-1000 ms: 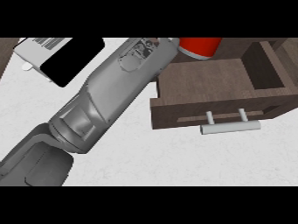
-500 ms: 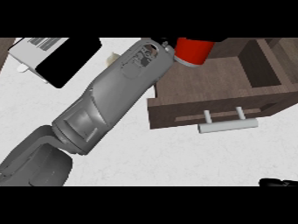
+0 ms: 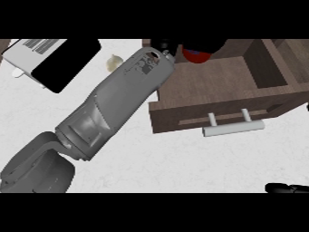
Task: Pick up the can, place it into the drawer and close the drawer
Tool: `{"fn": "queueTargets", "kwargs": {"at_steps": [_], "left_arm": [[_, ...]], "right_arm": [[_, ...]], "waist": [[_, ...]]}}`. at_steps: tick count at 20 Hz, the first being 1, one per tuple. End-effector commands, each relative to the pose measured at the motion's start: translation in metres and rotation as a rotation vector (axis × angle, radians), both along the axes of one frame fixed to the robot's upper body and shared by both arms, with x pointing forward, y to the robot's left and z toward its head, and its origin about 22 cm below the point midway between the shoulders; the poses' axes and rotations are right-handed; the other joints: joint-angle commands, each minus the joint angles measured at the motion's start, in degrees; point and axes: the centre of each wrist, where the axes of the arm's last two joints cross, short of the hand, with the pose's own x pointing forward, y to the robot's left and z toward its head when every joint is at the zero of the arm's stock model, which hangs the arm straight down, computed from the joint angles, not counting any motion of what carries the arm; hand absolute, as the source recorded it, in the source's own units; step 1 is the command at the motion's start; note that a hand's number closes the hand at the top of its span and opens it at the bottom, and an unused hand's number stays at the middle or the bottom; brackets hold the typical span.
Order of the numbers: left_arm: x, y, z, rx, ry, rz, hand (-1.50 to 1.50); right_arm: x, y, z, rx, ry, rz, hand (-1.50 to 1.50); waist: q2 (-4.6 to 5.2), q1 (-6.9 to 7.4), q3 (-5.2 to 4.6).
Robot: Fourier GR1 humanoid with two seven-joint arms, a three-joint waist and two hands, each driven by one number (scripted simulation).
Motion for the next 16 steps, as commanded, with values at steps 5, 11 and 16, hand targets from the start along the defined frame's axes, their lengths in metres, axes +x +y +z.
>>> {"fn": "queueTargets", "kwargs": {"at_steps": [5,11,16], "left_arm": [[0.002,0.003,-0.005,-0.006,-0.015,0.067,-1.50],[0.000,-0.004,0.006,-0.038,0.005,0.076,-1.50],[0.000,0.003,-0.008,-0.094,0.004,0.100,-1.50]], "right_arm": [[-0.003,0.000,0.004,-0.008,0.000,0.014,-1.50],[-0.006,-0.005,0.020,-0.040,-0.040,-0.014,-1.50],[-0.009,0.004,0.028,-0.244,-0.100,0.000,-1.50]], "waist": [[0.12,-0.59,0.00],[-0.25,-0.12,-0.02],[0.16,-0.69,-0.06]]}}
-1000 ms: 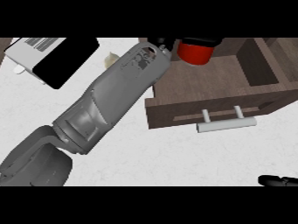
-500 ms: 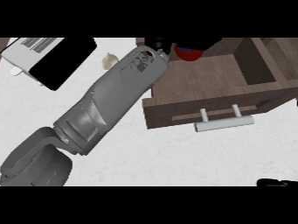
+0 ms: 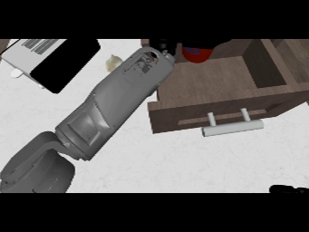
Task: Pick up the can, place it into the drawer and close the drawer
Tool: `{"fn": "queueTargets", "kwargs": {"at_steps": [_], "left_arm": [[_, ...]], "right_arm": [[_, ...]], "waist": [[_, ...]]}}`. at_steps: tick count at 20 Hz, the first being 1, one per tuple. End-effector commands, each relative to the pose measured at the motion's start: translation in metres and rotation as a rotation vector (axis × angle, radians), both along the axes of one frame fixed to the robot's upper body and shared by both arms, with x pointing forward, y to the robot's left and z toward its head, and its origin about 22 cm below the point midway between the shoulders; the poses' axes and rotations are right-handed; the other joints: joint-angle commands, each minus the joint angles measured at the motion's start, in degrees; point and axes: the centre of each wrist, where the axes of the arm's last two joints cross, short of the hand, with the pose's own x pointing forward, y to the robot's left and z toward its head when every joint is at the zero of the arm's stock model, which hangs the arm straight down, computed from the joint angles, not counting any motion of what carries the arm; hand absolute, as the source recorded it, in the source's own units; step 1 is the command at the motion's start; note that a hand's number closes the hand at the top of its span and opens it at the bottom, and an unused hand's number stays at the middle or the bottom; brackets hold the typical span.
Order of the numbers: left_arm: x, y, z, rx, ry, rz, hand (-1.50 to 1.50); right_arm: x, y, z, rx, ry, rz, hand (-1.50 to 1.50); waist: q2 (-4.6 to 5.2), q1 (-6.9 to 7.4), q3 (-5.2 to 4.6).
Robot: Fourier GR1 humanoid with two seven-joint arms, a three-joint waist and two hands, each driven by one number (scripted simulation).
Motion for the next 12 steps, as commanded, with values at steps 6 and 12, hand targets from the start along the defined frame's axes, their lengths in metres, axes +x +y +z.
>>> {"fn": "queueTargets", "kwargs": {"at_steps": [6,12], "left_arm": [[-0.004,-0.006,0.008,-0.094,0.021,-0.022,-1.50],[-0.009,-0.012,0.012,-0.137,-0.017,-0.002,-1.50]], "right_arm": [[0.006,0.014,0.016,-0.281,-0.092,0.008,-1.50],[0.014,0.016,0.021,-0.446,-0.133,-0.025,-1.50]], "waist": [[-0.07,1.60,-0.01],[-0.50,2.63,-0.01]]}}
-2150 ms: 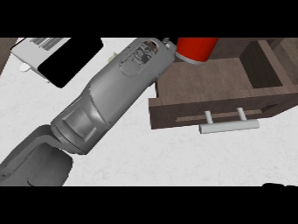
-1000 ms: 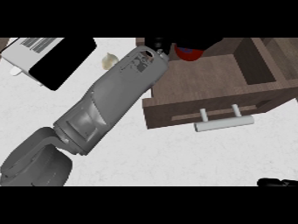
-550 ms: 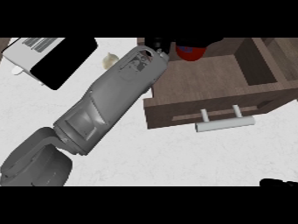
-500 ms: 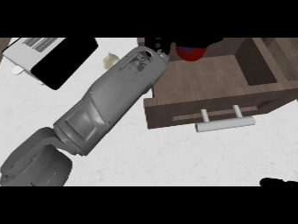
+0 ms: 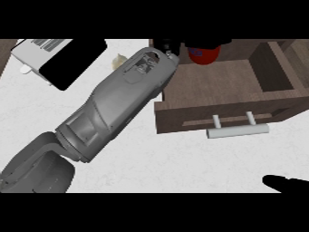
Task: Pick up the can, place it into the drawer and close the drawer
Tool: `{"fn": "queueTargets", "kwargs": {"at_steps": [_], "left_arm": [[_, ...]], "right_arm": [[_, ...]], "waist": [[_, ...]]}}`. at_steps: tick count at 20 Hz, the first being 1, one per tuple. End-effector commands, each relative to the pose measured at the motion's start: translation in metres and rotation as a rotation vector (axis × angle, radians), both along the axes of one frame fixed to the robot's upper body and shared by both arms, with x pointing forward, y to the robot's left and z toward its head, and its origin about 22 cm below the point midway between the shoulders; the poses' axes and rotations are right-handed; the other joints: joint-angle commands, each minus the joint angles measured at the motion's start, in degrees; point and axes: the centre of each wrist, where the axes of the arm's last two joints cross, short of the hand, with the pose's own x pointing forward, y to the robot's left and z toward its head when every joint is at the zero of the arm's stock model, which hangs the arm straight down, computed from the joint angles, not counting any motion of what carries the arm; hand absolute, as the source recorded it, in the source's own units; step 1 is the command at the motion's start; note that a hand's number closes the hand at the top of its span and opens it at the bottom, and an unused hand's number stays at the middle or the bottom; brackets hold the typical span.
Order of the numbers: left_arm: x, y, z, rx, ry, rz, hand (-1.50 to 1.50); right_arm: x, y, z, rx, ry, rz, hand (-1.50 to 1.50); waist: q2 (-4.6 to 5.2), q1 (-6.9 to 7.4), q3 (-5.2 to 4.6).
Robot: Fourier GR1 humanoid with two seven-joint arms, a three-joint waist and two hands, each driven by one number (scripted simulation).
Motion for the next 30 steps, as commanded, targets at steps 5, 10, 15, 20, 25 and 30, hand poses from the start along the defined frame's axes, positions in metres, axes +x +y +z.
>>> {"fn": "queueTargets", "kwargs": {"at_steps": [5,10,15,20,25,30], "left_arm": [[-0.002,-0.007,0.013,-0.012,-0.030,0.003,-1.50],[-0.003,-0.008,0.012,-0.005,-0.028,0.003,-1.50],[-0.006,-0.011,0.016,-0.022,-0.030,0.009,-1.50],[0.001,0.013,0.025,-0.019,-0.014,0.025,-1.50],[-0.008,0.036,0.023,-0.010,0.015,-0.001,-1.50],[-0.002,0.069,0.044,-0.019,0.002,0.014,-1.50]], "right_arm": [[0.025,0.012,-0.006,-0.337,-0.002,-0.077,-1.50],[0.033,0.037,-0.029,-0.477,0.007,-0.109,-1.50],[0.072,0.043,-0.060,-0.621,0.076,-0.147,-1.50],[0.089,0.054,-0.092,-0.596,0.055,-0.209,-1.50],[0.111,0.038,-0.114,-0.568,0.096,-0.267,-1.50],[0.126,0.051,-0.147,-0.619,0.085,-0.267,-1.50]], "waist": [[-0.55,3.30,-0.04],[-0.95,4.21,-0.06],[-0.96,5.46,-0.04],[-1.43,6.61,-0.04],[-1.88,8.11,-0.05],[-1.53,7.89,-0.03]]}}
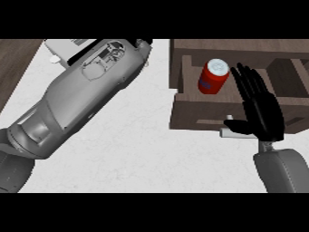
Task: Pick up the can, place it into the drawer and close the drawer
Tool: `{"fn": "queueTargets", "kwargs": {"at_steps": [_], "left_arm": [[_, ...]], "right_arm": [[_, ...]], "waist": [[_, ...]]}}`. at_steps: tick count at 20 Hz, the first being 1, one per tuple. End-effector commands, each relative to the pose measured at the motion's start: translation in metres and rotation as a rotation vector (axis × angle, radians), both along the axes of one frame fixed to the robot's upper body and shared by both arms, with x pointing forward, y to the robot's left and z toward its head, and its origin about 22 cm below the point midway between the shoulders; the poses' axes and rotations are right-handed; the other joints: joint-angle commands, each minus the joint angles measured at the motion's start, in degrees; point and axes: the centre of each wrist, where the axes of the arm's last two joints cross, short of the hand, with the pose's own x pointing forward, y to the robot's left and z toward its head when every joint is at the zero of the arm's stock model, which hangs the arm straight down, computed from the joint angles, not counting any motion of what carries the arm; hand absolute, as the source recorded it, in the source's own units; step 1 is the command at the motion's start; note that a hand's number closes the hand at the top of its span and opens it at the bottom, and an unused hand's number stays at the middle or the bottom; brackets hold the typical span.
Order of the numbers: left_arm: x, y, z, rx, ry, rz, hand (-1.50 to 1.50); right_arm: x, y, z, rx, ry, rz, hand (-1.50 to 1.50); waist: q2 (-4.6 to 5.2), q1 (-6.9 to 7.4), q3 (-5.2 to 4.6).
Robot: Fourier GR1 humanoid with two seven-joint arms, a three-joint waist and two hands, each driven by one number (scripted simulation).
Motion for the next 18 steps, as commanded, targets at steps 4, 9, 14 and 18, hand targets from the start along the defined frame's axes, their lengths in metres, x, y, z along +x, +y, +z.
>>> {"fn": "queueTargets", "kwargs": {"at_steps": [4,9,14,18], "left_arm": [[-0.011,0.029,0.016,-0.005,-0.006,0.001,-1.50],[-0.009,0.058,0.013,0.015,0.013,0.001,-1.50],[-0.021,0.069,-0.010,0.017,0.038,-0.012,-1.50],[-0.025,0.082,-0.014,0.025,0.051,0.010,-1.50]], "right_arm": [[0.030,-0.008,-0.033,-0.023,0.059,-0.071,-1.50],[0.045,0.000,-0.048,-0.075,0.035,-0.091,-1.50],[0.068,0.000,-0.038,-0.072,-0.032,-0.115,-1.50],[0.092,0.013,-0.024,-0.065,-0.072,-0.136,-1.50]], "waist": [[0.66,1.84,0.91],[1.34,2.38,0.93],[1.29,2.07,0.90],[1.57,2.72,0.91]]}}
